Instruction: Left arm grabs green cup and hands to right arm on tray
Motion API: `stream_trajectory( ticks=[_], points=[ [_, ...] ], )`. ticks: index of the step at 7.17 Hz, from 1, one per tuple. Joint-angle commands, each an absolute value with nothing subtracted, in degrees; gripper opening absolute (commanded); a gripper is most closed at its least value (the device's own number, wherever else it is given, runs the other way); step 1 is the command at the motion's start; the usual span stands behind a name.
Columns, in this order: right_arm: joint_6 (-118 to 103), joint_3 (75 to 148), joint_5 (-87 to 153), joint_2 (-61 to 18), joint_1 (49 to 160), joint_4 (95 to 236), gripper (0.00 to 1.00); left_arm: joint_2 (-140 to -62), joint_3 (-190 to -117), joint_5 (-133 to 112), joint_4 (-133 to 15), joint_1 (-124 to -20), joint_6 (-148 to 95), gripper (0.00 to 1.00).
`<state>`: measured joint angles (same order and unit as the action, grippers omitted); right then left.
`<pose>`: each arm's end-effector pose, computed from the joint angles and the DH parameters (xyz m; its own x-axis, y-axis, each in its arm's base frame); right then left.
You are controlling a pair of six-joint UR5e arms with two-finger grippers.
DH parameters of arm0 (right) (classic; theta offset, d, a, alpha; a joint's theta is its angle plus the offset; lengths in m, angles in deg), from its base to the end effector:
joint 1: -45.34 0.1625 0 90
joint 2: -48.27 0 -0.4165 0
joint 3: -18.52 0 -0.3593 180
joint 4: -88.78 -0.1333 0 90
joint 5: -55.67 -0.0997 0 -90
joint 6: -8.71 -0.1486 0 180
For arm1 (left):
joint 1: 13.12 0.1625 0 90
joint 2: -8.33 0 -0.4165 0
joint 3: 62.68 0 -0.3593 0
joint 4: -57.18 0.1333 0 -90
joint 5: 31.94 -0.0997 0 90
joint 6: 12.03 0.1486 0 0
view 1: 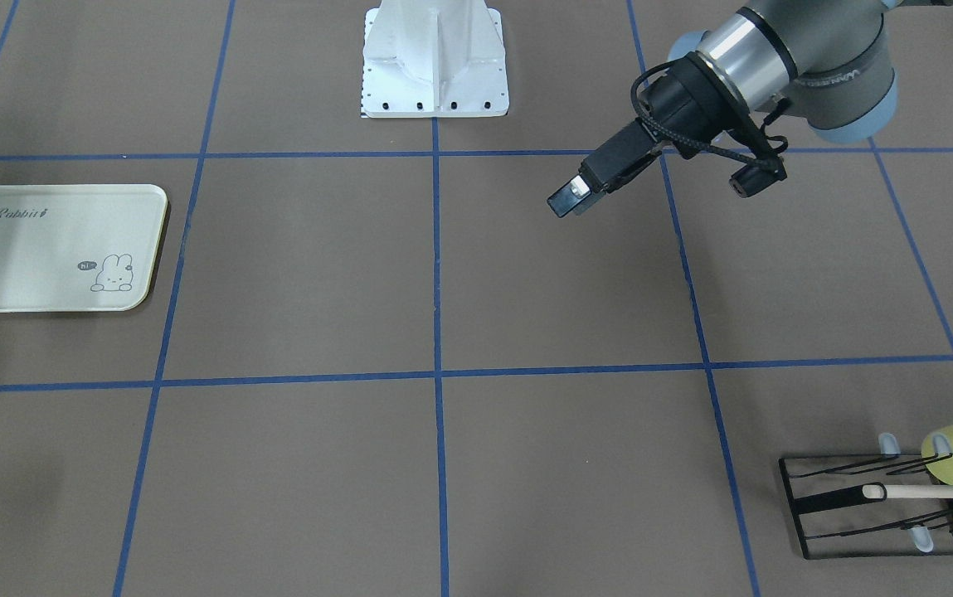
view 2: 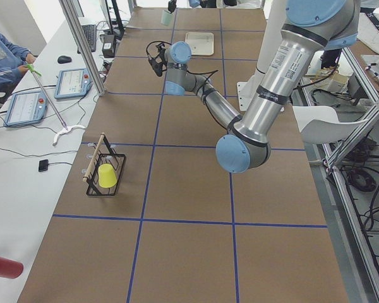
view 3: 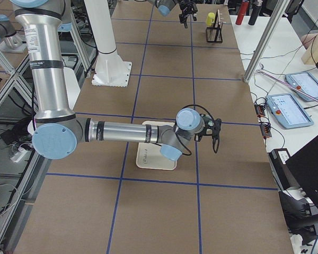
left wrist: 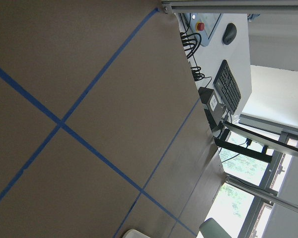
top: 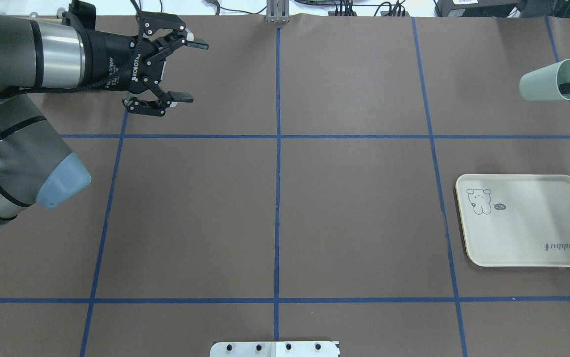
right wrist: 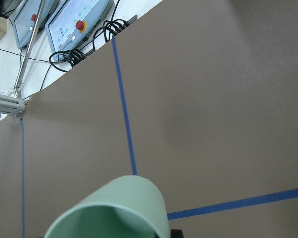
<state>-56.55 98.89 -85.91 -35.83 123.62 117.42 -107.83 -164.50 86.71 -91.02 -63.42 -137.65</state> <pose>-0.0917 -0.5250 0.5654 0.2972 0.1521 0.9426 -0.3850 0.9225 -0.0275 0.3264 -0.4903 0.2021 -0.2718 -0.4727 -0.8382 0.2613 0.8020 -0.5371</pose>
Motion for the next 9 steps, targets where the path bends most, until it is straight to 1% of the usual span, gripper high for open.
stream_trajectory(
  ticks=[1,2,3,4,5,6,7,8,9],
  points=[
    [-37.35,99.98,-85.05,-35.49,123.04,131.77,0.00,-102.70,-165.08,87.06,-90.74,-64.27,-127.40,1.00],
    [-30.12,103.30,-84.96,-35.49,122.43,140.72,0.00,-100.76,-165.08,87.06,-89.69,-64.36,-122.38,1.00],
    [-20.91,107.59,-84.87,-35.57,122.68,150.38,0.00,-100.48,-165.08,88.63,-84.81,-64.27,-115.46,1.00],
    [-15.95,114.86,-84.87,-35.57,122.16,164.49,0.00,-100.56,-165.25,90.38,-78.93,-64.62,-107.82,1.00],
    [-11.81,120.50,-84.70,-35.84,120.59,176.20,0.00,-100.48,-165.34,90.49,-74.96,-64.71,-104.18,1.00],
    [-9.42,123.78,-82.61,-36.27,118.31,183.19,0.00,-100.30,-165.78,91.01,-70.74,-65.06,-99.79,1.00],
    [-9.13,124.85,-78.93,-37.06,114.63,187.87,0.00,-99.43,-166.82,92.84,-65.91,-66.19,-93.83,1.00],
    [-3.65,124.51,-77.59,-40.72,114.07,188.09,0.00,-97.77,-169.53,93.04,-60.56,-66.46,-89.07,1.00],
    [-2.03,124.60,-78.19,-42.24,113.98,188.10,0.00,-97.75,-171.65,93.12,-55.63,-66.47,-86.50,1.00]
  ],
)
